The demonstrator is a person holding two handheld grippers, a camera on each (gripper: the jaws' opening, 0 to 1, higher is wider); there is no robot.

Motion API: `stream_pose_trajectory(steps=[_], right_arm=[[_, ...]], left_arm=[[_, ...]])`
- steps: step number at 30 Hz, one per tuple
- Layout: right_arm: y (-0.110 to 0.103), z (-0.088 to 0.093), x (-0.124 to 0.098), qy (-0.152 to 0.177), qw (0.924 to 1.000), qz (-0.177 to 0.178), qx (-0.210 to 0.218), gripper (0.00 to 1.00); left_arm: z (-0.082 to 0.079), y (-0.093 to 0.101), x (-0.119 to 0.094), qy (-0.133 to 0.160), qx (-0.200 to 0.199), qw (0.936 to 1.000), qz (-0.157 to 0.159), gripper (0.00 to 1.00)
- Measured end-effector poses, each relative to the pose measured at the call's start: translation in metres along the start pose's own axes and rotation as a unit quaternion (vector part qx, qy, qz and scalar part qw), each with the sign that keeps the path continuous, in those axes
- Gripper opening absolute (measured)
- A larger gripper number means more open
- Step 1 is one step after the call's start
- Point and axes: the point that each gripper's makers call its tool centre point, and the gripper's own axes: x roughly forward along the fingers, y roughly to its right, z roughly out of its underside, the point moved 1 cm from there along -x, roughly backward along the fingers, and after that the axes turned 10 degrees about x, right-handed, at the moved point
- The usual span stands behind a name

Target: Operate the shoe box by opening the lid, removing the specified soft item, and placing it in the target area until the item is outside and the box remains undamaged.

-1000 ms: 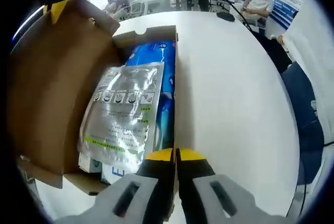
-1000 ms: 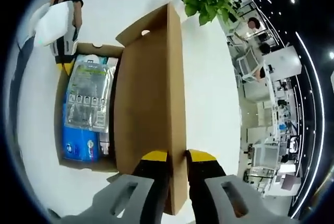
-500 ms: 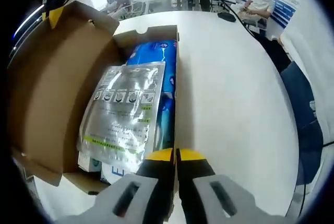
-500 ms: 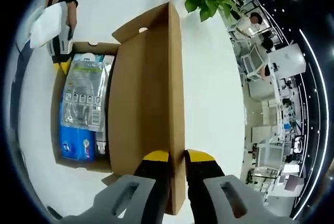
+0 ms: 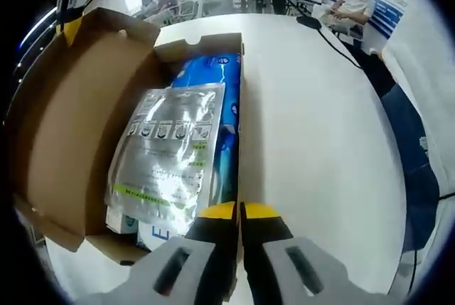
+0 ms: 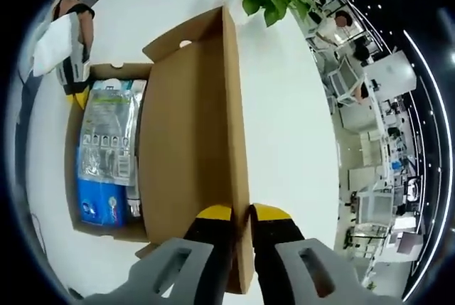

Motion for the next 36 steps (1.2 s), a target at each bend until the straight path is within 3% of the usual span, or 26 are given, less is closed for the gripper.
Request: stream_pose_trajectory(steps=[20, 26, 36], right_arm=[[0.009, 0.005, 0.027, -0.024, 0.999, -0.038, -0.006, 0.03], [0.009, 0.006, 0.026, -0.031, 0.9983, -0.05, -0.008, 0.03], [0.014, 0.007, 0.048, -0.044, 0.9971, -0.061, -0.003, 0.03]], left_arm=[[-0.001, 0.001, 0.0, 0.004, -0.005, 1.0, -0.001, 0.01], [-0.001, 0.001, 0.0, 0.003, -0.008, 1.0, 0.001, 0.01], [-0.001, 0.0, 0.0, 0.004, -0.015, 0.9999, 0.001, 0.01]])
